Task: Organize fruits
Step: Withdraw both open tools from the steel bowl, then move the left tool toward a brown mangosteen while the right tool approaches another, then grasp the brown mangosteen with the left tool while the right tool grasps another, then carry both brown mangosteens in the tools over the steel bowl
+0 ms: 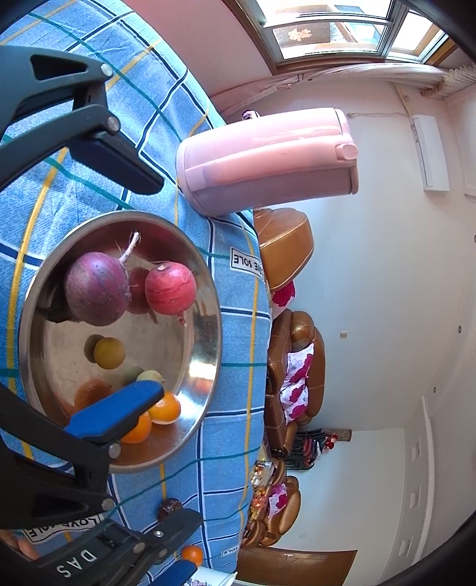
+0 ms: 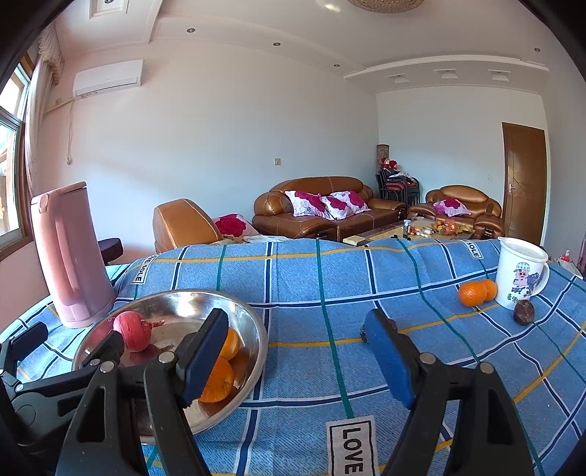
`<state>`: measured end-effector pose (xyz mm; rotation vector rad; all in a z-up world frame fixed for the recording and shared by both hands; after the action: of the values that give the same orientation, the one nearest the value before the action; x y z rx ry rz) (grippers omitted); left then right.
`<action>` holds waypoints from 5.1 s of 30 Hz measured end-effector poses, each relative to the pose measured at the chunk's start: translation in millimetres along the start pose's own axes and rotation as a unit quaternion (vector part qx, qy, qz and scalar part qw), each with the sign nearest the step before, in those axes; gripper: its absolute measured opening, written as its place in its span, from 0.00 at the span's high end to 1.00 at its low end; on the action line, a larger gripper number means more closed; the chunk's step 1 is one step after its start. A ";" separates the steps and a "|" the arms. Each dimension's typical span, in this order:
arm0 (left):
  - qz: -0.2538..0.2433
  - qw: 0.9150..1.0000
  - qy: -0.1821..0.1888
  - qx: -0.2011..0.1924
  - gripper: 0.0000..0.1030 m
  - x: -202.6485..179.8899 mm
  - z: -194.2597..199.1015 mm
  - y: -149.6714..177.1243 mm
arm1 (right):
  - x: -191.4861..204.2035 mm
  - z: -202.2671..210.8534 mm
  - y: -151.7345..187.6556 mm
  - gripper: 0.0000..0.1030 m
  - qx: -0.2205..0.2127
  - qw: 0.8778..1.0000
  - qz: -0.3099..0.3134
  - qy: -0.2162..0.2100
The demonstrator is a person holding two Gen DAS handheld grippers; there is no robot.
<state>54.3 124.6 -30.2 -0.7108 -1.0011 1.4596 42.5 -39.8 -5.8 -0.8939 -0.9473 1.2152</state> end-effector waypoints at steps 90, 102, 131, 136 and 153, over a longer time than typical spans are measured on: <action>-0.095 0.975 0.160 0.120 0.07 -261.8 -49.0 -22.6 | -341.0 -35.4 -3.4 0.24 0.132 0.960 -0.198 0.148; -0.088 0.959 0.176 0.205 0.34 -282.3 -87.2 -5.7 | -334.8 -105.4 -4.5 0.33 0.230 0.953 -0.122 0.153; -0.079 0.983 0.159 0.044 0.56 -253.6 -20.6 -35.3 | -266.2 -35.9 -38.9 0.58 0.080 0.981 -0.005 0.175; -0.077 0.983 0.163 0.035 0.56 -250.3 -8.1 -31.9 | -259.0 -25.9 -33.7 0.58 0.079 0.983 -0.004 0.167; -0.072 0.983 0.167 0.024 0.56 -226.3 20.0 -17.4 | -230.7 4.9 -23.7 0.58 0.055 0.986 0.008 0.156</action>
<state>77.8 -102.0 -32.1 -0.8011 -0.7391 1.1872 24.1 -271.0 -6.5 -0.9712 -0.6180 1.0911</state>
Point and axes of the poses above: each gripper's, at about its wrist camera, not at the fingertips, and z roughly against the way its jaws point, x to its left, y to its underside, the point moved 5 cm from there along -z, roughly the way its jaws point, and after that the axes turned 4 degrees about -z, right-handed, at the moved point
